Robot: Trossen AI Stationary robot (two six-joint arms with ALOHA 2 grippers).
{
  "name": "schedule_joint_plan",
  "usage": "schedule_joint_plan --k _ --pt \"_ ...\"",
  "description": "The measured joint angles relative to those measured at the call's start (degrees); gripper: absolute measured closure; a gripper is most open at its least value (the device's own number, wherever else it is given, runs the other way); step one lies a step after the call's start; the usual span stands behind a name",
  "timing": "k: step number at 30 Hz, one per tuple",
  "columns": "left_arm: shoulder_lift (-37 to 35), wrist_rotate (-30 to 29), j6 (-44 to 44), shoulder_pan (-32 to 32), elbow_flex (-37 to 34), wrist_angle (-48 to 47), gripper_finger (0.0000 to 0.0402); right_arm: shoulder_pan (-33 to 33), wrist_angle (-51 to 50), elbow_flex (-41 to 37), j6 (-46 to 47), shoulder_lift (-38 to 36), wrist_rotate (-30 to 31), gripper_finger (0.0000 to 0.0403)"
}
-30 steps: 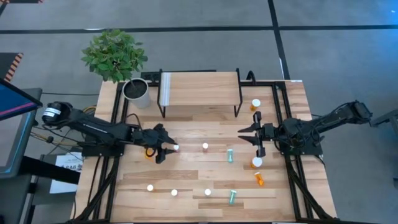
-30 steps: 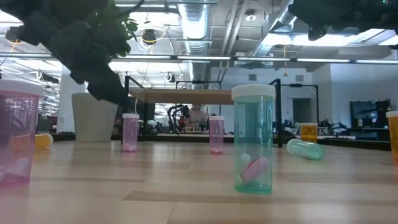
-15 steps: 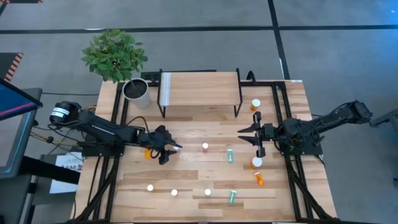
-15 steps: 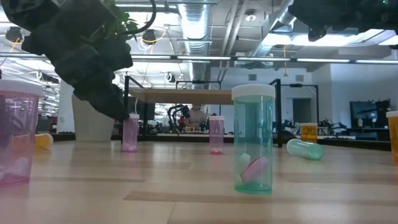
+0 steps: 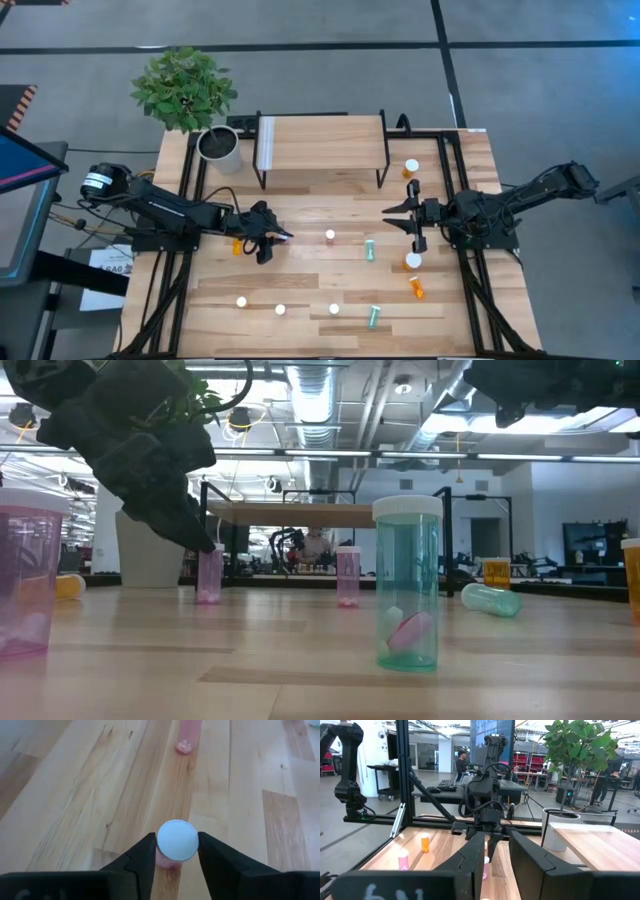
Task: Pick and place medicine bottles onto shelf by color
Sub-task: Put the top left pink pill bottle on the shelf
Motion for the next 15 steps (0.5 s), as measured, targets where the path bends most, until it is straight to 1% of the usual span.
schedule_joint_plan --k 5,9,12,15 --pt "-0.02 0.9 0.0 -0.02 0.0 0.04 0.0299 0.01 0.01 0.02 -0.01 0.0 0.0 0.0289" --pt "-0.86 1.14 1.13 0.33 1.8 -0.73 0.0302 0.01 0.01 0.02 -0.01 0.0 0.0 0.0289" --pt "-2.6 0.17 2.33 1.44 5.65 -3.97 0.0298 0.01 0.01 0.02 0.02 0.0 0.0 0.0289" --pt "-4.22 -4.78 3.01 3.58 12.45 -12.81 0.0298 0.01 0.05 0.02 0.47 0.0 0.0 0.0289"
